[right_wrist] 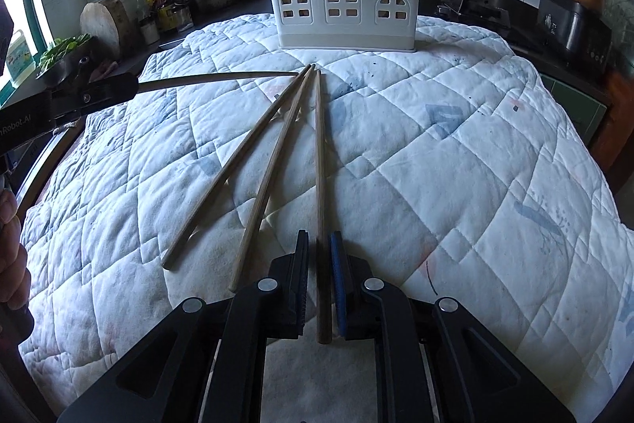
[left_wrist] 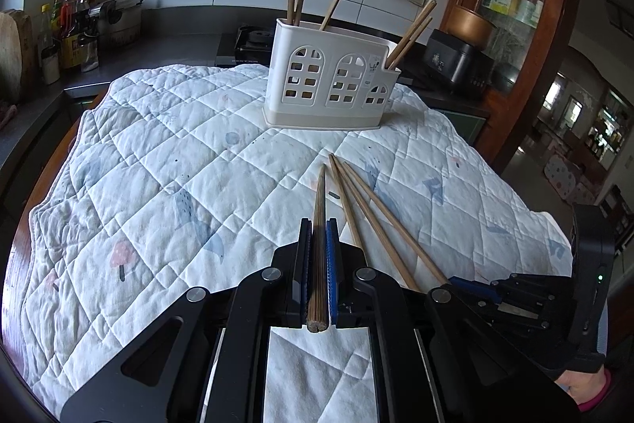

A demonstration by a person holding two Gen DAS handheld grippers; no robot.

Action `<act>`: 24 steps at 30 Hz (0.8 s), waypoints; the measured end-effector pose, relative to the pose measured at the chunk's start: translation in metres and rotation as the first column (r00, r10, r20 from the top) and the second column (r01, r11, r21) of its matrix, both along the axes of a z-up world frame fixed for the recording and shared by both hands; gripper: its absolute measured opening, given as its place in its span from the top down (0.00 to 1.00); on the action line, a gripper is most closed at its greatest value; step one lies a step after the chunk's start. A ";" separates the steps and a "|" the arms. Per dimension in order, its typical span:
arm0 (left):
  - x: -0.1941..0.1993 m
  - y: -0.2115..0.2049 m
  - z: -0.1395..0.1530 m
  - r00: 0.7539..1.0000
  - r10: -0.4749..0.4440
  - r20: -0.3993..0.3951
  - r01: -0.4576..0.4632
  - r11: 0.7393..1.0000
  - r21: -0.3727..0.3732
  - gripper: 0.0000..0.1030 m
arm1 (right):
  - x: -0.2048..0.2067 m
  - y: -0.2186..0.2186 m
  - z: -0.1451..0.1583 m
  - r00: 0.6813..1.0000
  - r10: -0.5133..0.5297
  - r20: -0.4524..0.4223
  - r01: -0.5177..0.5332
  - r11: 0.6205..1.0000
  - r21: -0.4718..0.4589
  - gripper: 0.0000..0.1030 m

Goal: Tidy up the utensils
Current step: 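Lift the left tool's chopstick over the caddy while the right tool carries its chopstick there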

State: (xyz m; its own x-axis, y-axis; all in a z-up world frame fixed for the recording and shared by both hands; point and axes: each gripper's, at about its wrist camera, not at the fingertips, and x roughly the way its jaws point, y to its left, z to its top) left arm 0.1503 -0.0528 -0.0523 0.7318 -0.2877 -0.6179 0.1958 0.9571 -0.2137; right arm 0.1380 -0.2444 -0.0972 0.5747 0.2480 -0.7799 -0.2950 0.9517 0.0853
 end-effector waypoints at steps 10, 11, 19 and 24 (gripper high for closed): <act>0.003 0.007 0.006 1.000 0.008 0.011 -0.008 1.000 0.002 0.94 | -0.013 0.001 0.054 0.983 -0.008 0.183 0.010 1.000 -0.005 0.94; 0.003 0.007 0.007 1.000 0.007 0.011 -0.007 1.000 0.001 0.94 | -0.013 0.001 0.060 0.980 -0.007 0.201 0.007 1.000 0.002 0.94; 0.015 0.011 0.015 1.000 -0.028 -0.009 0.028 0.999 -0.041 0.94 | 0.007 0.005 0.095 0.960 0.003 0.279 -0.011 1.000 0.026 0.94; 0.024 0.010 0.027 0.999 -0.042 0.018 0.042 0.999 -0.010 0.94 | 0.028 0.003 0.115 0.957 0.019 0.288 -0.032 0.999 0.038 0.94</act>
